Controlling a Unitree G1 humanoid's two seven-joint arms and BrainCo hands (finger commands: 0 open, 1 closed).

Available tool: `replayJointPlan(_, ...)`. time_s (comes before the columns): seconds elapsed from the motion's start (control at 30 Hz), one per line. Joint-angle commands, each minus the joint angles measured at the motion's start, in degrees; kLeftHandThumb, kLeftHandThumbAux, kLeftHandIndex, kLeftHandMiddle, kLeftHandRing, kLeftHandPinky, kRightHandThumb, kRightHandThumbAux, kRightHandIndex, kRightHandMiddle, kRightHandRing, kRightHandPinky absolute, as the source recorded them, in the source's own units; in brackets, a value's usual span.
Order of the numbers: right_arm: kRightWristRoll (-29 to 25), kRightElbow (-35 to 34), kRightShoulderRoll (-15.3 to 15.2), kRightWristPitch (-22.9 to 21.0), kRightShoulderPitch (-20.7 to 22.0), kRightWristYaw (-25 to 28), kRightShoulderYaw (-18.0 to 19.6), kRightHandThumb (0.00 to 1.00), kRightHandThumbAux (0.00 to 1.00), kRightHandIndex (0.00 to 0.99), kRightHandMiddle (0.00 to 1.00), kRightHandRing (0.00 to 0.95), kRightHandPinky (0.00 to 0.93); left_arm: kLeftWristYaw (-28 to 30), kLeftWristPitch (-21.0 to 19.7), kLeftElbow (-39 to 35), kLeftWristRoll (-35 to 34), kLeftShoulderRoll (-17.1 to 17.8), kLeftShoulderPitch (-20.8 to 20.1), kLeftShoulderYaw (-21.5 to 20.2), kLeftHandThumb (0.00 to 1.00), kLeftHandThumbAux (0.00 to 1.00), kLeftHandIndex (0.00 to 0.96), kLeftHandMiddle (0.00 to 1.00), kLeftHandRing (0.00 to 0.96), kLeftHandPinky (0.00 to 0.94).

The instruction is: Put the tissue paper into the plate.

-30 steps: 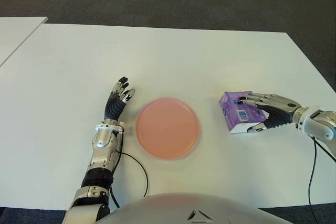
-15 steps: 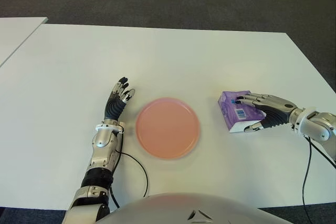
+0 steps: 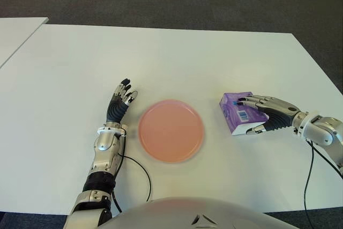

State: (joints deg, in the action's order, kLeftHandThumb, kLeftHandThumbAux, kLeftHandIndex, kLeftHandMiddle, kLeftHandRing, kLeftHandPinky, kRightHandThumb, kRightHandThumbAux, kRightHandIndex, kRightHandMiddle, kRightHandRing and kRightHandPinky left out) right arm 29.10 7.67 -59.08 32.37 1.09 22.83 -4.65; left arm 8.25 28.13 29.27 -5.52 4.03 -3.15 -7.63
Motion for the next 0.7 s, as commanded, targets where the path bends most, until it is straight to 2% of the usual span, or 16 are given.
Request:
replayJointPlan(0.03, 0.78, 0.89, 1.51, 1.29, -1.27, 1.21, -2.79, 0.112, 0.351, 0.000, 0.000, 0.000, 0.000, 0.66, -1.45, 1.12, -0.12, -0.40, 2.34, 0.60, 0.000, 0.534, 0.000, 0.000, 0.000, 0.000)
replayJointPlan(0.2, 2.36, -0.37, 2.62, 1.22, -2.23, 0.00, -3.95, 0.111, 0.360, 0.000, 0.000, 0.000, 0.000, 0.62, -1.73, 0.67, -0.26, -0.50, 2.58, 0.63, 0.000, 0.539, 0.000, 0.000, 0.000, 0.000)
replayJointPlan(0.33, 6.85, -0.61, 3.51, 1.56, -3.30, -3.83, -5.21, 0.109, 0.364, 0.000, 0.000, 0.000, 0.000, 0.27, -2.04, 0.30, 0.02, -0.52, 2.76, 0.70, 0.000, 0.540, 0.000, 0.000, 0.000, 0.000)
replayJointPlan(0.43, 9.41, -0.65, 3.11, 1.89, -3.41, -6.09, -5.67, 0.107, 0.369, 0.000, 0.000, 0.000, 0.000, 0.10, -2.25, -0.11, 0.13, -0.59, 2.97, 0.73, 0.000, 0.542, 0.000, 0.000, 0.000, 0.000)
replayJointPlan(0.53, 16.55, 2.58, 4.00, 1.79, -3.14, -12.49, -8.55, 0.105, 0.370, 0.000, 0.000, 0.000, 0.000, -0.02, -2.39, -0.68, 0.19, -0.68, 3.30, 0.77, 0.000, 0.542, 0.000, 0.000, 0.000, 0.000)
replayJointPlan(0.7, 22.64, 4.59, 3.97, 0.87, -2.84, -19.12, -10.93, 0.100, 0.382, 0.000, 0.000, 0.000, 0.000, 0.27, -2.54, -1.41, 0.00, -0.73, 3.69, 0.80, 0.000, 0.539, 0.000, 0.000, 0.000, 0.000)
